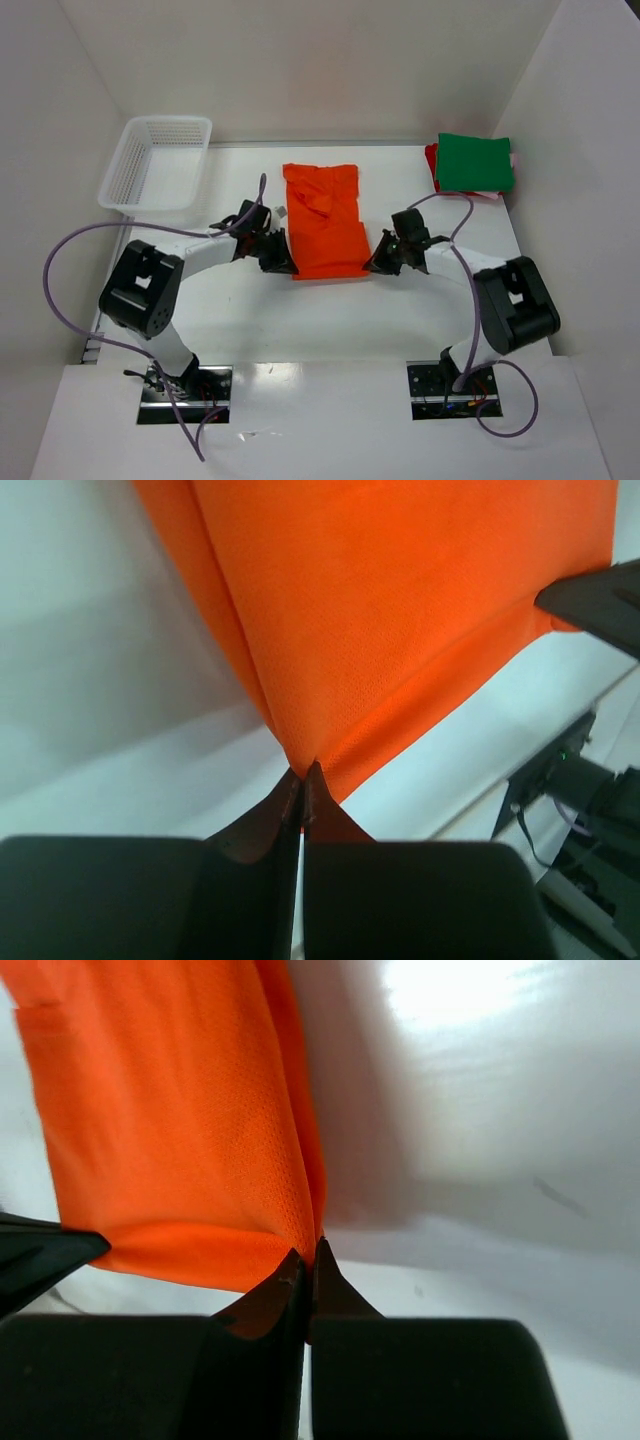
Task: Fold and stack the t-shirts
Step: Fold the long partially folded tshirt into a neat square
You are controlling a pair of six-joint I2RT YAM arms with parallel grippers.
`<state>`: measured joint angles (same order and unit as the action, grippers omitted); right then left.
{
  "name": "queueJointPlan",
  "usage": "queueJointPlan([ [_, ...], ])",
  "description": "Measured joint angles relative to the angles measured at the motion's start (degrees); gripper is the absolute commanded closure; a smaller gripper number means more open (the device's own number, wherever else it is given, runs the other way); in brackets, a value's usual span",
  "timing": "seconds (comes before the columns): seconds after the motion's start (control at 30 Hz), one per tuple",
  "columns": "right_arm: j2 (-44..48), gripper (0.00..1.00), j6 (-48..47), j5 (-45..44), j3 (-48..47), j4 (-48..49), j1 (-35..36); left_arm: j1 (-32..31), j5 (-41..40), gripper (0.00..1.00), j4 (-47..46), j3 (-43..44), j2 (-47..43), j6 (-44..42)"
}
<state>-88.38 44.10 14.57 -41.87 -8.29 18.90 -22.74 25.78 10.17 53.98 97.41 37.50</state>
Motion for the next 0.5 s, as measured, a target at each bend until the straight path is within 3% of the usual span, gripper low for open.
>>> queueJointPlan([
  [0.27,15.0,1.0,1.7,-0.4,2.6,-6.9,2.0,-5.0,0.1,1.0,5.7,-3.5,-11.9,2.0],
  [0.5,24.4,1.0,4.6,-0.2,2.9,-13.8,6.5,-6.8,-0.5,1.0,14.3,-4.6,-27.9,7.1],
])
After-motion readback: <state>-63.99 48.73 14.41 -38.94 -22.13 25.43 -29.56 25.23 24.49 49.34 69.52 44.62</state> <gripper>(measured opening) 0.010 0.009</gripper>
